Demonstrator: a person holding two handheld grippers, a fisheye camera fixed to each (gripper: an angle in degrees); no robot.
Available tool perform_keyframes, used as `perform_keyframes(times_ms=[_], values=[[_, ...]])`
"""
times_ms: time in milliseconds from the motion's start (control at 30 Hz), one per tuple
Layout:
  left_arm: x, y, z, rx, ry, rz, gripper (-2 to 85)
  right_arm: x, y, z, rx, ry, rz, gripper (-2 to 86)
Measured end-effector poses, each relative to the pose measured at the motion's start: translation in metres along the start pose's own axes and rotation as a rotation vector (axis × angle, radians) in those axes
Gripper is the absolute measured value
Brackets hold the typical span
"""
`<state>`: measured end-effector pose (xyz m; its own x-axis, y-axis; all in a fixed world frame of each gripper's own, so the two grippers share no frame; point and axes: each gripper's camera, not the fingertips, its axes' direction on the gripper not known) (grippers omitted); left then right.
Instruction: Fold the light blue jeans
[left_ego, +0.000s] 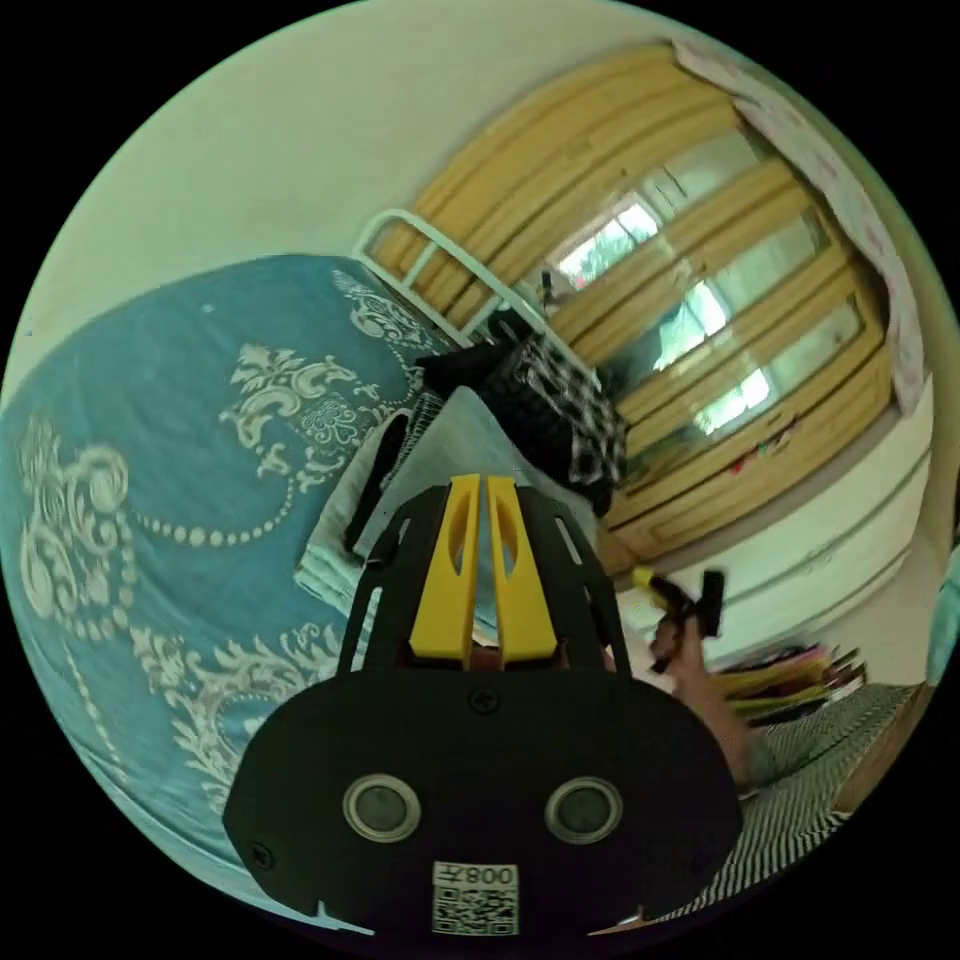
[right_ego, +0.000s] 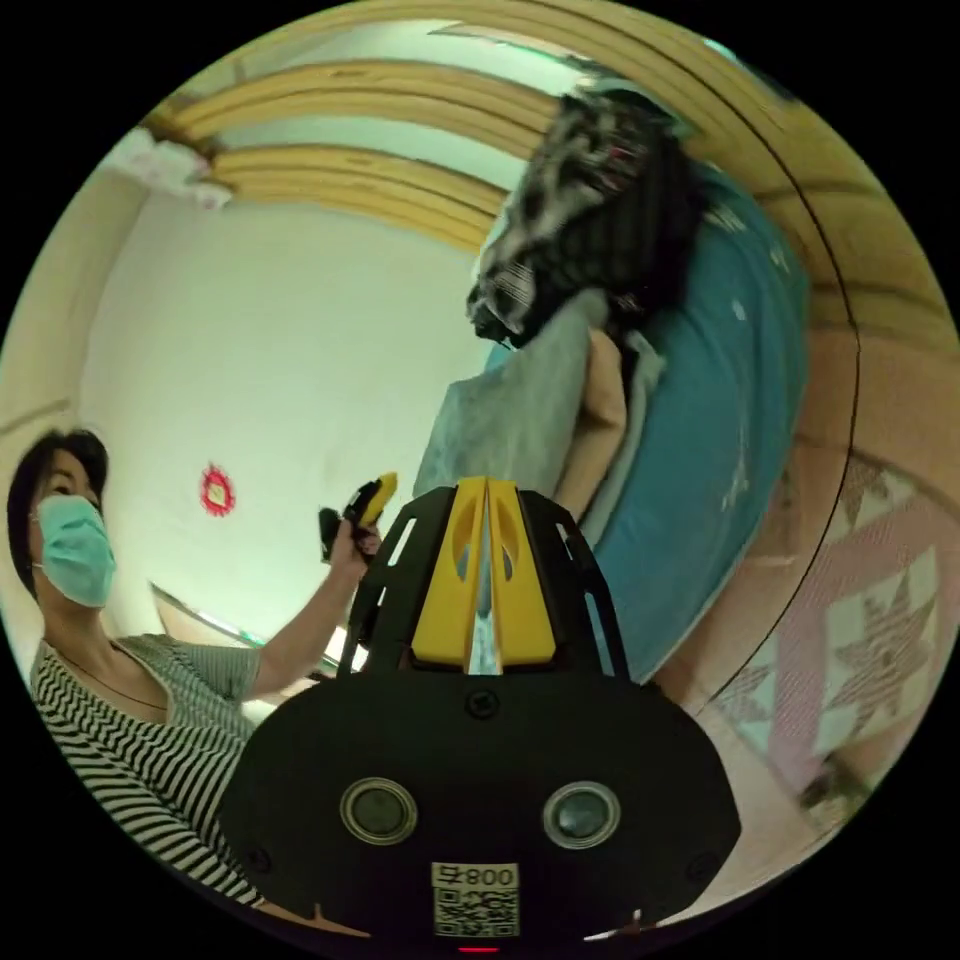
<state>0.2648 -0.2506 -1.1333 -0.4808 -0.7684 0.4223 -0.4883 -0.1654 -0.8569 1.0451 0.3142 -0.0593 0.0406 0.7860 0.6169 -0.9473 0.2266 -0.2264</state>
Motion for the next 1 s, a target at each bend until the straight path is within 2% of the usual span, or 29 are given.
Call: perform_keyframes(times_ms=[67, 133, 267, 500, 600, 700, 800, 867, 1000], values=[[0.007, 0.007, 0.048, -0.117, -0.164, 0.036, 0.6, -0.036, -0.035, 0.025, -0.044, 0.213, -0.169, 0.0], [0.005, 0.019, 0.079, -0.187, -0.277, 0.099, 0.4, -0.051, -0.054, 0.049, -0.078, 0.410, -0.241, 0.0], [-0.005, 0.048, 0.117, -0.199, -0.341, 0.200, 0.1, -0.035, -0.059, 0.094, -0.209, 0.655, -0.197, 0.0], [-0.017, 0.073, 0.132, -0.245, -0.289, 0.187, 0.1, -0.037, -0.016, 0.094, -0.102, 0.619, -0.107, 0.1], [-0.017, 0.088, 0.109, -0.187, -0.247, 0.158, 0.0, -0.060, -0.009, 0.089, -0.126, 0.641, -0.142, 0.1], [-0.009, 0.119, 0.085, -0.096, -0.240, 0.197, 0.1, -0.111, 0.004, 0.085, -0.093, 0.598, -0.300, 0.1], [-0.013, 0.141, 0.090, -0.108, -0.355, 0.188, 0.1, -0.162, 0.016, 0.118, -0.168, 0.541, -0.474, 0.1], [-0.022, 0.142, 0.103, -0.164, -0.355, 0.189, 0.1, -0.187, 0.022, 0.163, -0.266, 0.517, -0.564, 0.1], [-0.035, 0.133, 0.107, -0.187, -0.336, 0.128, 0.0, -0.187, 0.031, 0.235, -0.460, 0.578, -0.567, 0.1]])
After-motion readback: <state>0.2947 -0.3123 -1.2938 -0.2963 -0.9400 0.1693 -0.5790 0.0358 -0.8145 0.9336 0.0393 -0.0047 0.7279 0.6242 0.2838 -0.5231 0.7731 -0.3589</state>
